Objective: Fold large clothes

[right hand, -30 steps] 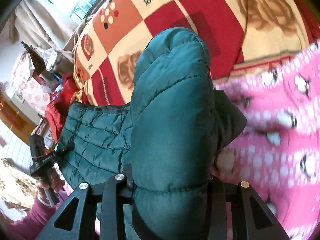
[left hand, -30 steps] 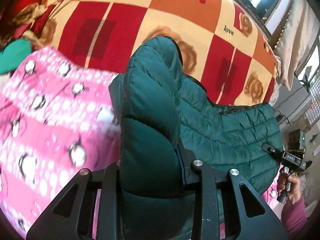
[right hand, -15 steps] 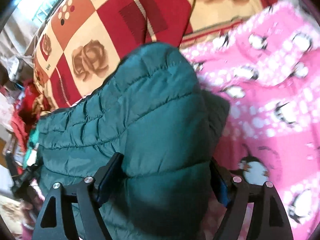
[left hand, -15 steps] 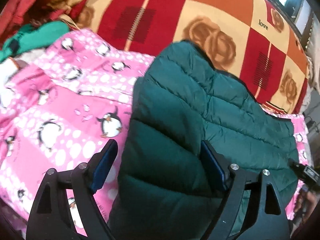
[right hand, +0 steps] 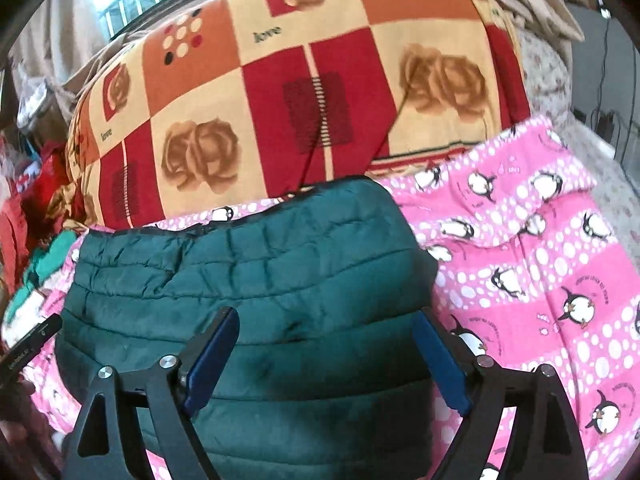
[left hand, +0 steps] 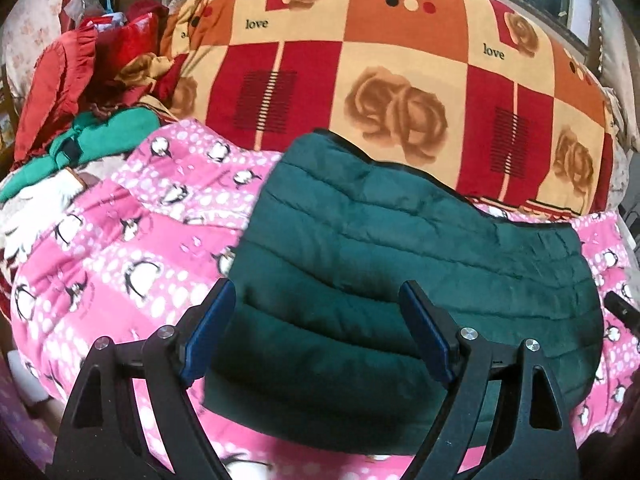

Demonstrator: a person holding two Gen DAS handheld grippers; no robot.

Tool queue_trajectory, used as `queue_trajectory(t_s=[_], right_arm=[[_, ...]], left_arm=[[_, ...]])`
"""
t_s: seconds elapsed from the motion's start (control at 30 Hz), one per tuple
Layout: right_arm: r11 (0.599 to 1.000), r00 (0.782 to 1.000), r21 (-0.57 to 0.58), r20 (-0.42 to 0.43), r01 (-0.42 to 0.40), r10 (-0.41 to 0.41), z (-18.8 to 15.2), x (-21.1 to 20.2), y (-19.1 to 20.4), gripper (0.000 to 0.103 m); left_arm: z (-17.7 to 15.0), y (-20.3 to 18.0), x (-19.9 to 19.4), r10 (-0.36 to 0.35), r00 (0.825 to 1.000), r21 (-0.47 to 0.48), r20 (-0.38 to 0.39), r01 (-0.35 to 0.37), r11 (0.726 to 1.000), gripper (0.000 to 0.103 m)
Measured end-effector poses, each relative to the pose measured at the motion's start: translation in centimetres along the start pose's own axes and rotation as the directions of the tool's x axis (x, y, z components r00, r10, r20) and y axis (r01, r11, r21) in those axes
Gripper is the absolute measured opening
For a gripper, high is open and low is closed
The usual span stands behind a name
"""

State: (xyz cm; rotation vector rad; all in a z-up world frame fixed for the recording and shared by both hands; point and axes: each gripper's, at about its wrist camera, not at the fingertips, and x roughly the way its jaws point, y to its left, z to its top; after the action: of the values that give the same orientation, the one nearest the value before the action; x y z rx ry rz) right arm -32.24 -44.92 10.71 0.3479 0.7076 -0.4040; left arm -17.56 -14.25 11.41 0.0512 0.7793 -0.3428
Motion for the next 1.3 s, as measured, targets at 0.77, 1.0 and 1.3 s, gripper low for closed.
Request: queue_trajectory(t_s=[0.77,1.0,1.3], right_arm=[[0.995,0.999,-0.090,0.008,0.047,-0.046,-2.3,0.9,5.6,0.087],[0.994,0.999,-0.096,0.007,0.048,-0.048,-2.4,0.8,5.8,0.087],[0.993,0.999,-0.107,0.006,0.041,-0.041,-2.7,0.8,6.4,0.087]], left_arm=[[-2.2,-5.4,-0.5,0.055,0.995,0.114,0.083,-0.064,0.991,0.084],[-2.3,-5.5,-0.5,0.052,0.995,0.109,0.082,-0.061,0.992,0.084],[-2.2,-5.3,-0.1,0.053,0.996,0.097,0.078,-0.061,0.993,0.084]])
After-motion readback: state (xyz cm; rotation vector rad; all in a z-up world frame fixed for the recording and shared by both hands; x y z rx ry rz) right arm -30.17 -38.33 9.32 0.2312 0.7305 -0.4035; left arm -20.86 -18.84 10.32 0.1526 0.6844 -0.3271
